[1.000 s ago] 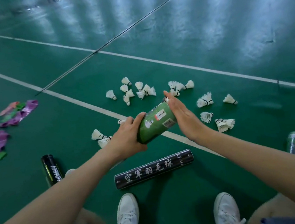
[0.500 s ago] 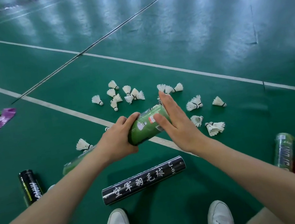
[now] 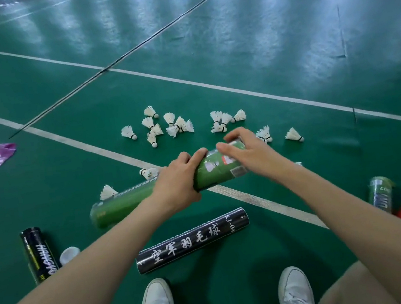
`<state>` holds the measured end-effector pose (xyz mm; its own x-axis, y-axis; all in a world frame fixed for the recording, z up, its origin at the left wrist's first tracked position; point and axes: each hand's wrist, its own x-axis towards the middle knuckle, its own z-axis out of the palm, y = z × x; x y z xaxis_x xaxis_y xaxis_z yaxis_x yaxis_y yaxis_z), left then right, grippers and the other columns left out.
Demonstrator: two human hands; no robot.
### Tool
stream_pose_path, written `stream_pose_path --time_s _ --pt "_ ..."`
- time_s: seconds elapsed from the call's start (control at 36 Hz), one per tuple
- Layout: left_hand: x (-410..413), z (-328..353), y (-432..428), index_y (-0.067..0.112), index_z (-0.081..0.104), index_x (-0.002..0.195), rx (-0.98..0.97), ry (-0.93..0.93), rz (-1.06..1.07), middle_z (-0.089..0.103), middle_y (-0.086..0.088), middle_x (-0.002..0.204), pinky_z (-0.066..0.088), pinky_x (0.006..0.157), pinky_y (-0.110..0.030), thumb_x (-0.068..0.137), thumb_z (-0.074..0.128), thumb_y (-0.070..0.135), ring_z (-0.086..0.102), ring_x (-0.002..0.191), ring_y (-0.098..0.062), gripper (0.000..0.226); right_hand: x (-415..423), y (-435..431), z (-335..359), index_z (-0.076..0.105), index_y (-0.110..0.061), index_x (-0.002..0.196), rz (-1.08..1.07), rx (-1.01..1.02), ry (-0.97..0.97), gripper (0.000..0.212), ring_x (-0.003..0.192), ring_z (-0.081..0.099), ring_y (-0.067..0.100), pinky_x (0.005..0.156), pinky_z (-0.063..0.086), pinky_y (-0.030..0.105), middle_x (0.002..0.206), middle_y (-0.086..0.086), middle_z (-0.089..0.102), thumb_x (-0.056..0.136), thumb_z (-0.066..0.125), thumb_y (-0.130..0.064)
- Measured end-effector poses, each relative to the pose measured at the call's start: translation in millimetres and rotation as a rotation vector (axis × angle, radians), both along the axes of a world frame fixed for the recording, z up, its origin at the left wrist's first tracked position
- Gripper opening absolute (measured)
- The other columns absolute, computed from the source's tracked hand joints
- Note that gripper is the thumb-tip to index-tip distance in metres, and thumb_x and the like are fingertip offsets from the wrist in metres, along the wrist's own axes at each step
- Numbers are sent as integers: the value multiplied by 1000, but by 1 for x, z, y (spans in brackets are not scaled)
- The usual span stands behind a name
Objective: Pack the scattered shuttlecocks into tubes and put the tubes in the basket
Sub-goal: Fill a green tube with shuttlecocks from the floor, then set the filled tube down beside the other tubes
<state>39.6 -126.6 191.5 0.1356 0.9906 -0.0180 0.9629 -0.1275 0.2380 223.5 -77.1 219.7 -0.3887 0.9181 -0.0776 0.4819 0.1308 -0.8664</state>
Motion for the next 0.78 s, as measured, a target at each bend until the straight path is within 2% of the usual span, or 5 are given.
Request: stream_pose_path --time_s 0.14,0.28,0.42,0.61,0.78 --pt "-1 -9 8 39 12 149 -38 255 -106 40 -4 126 35 98 -42 74 71 23 45 117 -25 96 33 3 -5 51 -24 127 278 100 -455 65 111 51 12 96 43 28 119 -6 51 74 72 -54" --pt "8 -12 10 38 8 150 12 315 -173 40 -3 129 32 98 -41 75 70 34 44 117 -24 98 30 0 -27 34 -21 139 290 233 -719 89 117 38 21 100 38 37 127 -2 40 67 81 -44" --pt "8 -21 9 32 16 150 20 193 -214 44 1 136 31 102 -37 73 69 46 44 122 -21 95 44 6 -33 38 -17 134 324 222 -726 82 110 41 20 97 41 36 116 -1 43 68 78 -43" --pt "-17 -39 -13 30 18 148 -285 169 -106 47 2 133 46 95 -39 71 75 50 50 115 -20 97 69 1 -46 37 -19 139 360 141 -668 86 115 40 18 100 38 34 116 -6 39 68 81 -38" --pt "-18 -55 -25 24 18 148 -274 235 -157 45 0 134 45 95 -38 72 67 66 48 118 -20 101 70 -13 -70 28 -18 144 381 216 -826 91 132 29 23 110 31 40 142 1 36 72 77 -45"
